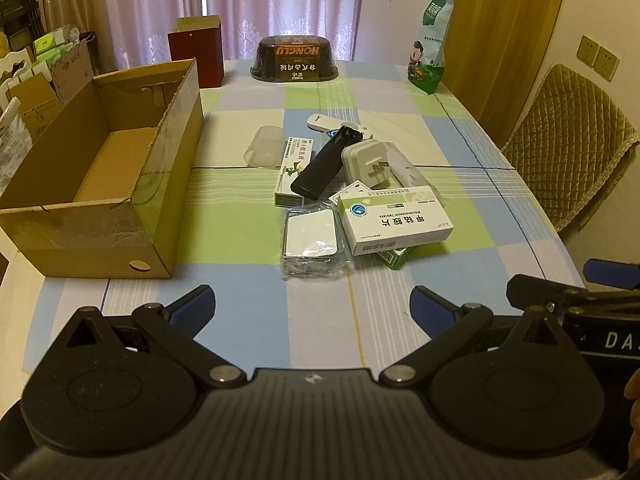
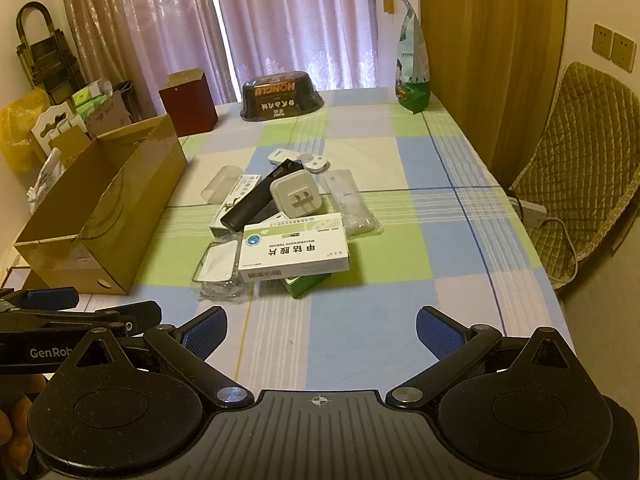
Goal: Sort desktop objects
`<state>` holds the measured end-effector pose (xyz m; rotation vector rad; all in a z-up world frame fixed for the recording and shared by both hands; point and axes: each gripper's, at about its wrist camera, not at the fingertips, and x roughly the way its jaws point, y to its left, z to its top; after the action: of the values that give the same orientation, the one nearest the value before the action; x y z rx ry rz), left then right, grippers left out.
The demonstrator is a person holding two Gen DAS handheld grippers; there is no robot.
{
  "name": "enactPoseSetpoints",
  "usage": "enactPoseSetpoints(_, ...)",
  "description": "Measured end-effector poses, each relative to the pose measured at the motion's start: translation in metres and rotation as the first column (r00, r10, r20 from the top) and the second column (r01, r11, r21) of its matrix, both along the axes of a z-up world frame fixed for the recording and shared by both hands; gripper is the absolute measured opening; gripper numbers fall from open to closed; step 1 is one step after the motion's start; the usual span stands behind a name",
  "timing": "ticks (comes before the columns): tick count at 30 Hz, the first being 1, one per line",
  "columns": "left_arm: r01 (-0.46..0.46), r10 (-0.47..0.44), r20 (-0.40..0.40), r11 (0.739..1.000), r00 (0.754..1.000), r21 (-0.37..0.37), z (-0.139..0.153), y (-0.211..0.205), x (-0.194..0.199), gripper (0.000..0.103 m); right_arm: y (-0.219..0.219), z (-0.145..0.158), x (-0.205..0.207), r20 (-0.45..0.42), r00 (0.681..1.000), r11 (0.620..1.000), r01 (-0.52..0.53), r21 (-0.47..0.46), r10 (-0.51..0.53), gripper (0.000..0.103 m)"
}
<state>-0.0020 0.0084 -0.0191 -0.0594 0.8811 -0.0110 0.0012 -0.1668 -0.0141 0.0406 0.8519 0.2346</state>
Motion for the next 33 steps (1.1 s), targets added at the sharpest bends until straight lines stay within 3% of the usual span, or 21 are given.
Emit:
enactPoseSetpoints(11,-0.004,0.003,-0.009,1.0,1.0,-0.022,-0.002,0.002,0.0,0.102,-0.002,-0.002,0.001,-0.009,1.0,1.0,0.012,0.002,-0.012,0.103)
enactPoseSetpoints(23,0.009,-0.009,0.003,0.999,1.0,-0.037,-0.004,0.005,0.0,0.102,-0.005,-0.006,-0.002,0.048,0.999,1.0,0.013,-0.004,-0.013,0.103)
enactPoseSetpoints(33,0.012,-0.012,-0.005,0.999,1.0,-0.043,-0.006,0.008,0.002,0.102,-0.001,-0.007,0.0,0.043,0.999,0.999,-0.003,-0.052,0.005,0.103)
